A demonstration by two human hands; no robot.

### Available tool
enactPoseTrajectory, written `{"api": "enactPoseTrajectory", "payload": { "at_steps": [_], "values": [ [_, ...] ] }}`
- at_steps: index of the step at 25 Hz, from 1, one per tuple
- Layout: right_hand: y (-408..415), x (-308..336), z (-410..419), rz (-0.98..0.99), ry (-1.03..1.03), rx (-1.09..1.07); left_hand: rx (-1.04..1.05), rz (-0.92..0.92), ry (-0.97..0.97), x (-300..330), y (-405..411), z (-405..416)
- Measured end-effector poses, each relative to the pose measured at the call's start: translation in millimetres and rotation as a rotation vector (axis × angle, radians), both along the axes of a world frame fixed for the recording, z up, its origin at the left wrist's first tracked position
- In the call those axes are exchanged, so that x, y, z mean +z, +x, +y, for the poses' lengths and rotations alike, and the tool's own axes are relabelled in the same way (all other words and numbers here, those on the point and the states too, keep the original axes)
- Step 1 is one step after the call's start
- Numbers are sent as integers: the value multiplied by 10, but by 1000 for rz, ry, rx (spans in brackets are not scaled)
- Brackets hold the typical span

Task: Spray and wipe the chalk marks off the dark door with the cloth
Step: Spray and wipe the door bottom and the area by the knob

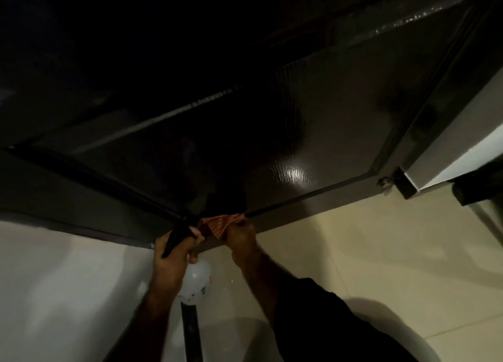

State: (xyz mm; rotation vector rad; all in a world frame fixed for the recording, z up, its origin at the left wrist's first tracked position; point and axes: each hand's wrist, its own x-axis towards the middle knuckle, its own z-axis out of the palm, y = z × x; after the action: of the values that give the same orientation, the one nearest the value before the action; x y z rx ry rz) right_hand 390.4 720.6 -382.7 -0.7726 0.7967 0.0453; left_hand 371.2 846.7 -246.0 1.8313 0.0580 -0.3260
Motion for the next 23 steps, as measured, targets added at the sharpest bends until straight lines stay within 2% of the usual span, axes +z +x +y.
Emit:
{"api": "enactPoseTrajectory", "payload": {
  "at_steps": [2, 4, 6, 8, 10, 12, 14, 18, 23],
  "values": [
    [9, 123, -4, 33, 34, 22, 5, -27, 10, 29, 50, 164],
    [-119, 264, -334, -25, 55, -117, -28, -55, 13, 45, 70, 123],
    [-359, 502, -1018, -54, -14, -340, -67, -53, -34, 41, 36, -82],
    [-638, 757, -1911, -12, -165, -565, -94, -40, -82, 62, -61, -364],
    [-930, 1042, -2692, -7, -251, -685, -127, -44, -91, 151, -202, -679],
    [-1158, 1161, -3161, -9, -321, -661, -161, -60, -113, 302, -354, -986],
    [-1449, 1285, -3273, -74, -273, -519, -209, -82, -143, 444, -529, -1260],
    [-2109, 1513, -2848, -249, 3, -319, -205, -28, -205, 591, -983, -1639],
    [-2494, 1621, -2189, -202, 26, -156, -234, 51, -239, 744, -1263, -1622]
  ]
}}
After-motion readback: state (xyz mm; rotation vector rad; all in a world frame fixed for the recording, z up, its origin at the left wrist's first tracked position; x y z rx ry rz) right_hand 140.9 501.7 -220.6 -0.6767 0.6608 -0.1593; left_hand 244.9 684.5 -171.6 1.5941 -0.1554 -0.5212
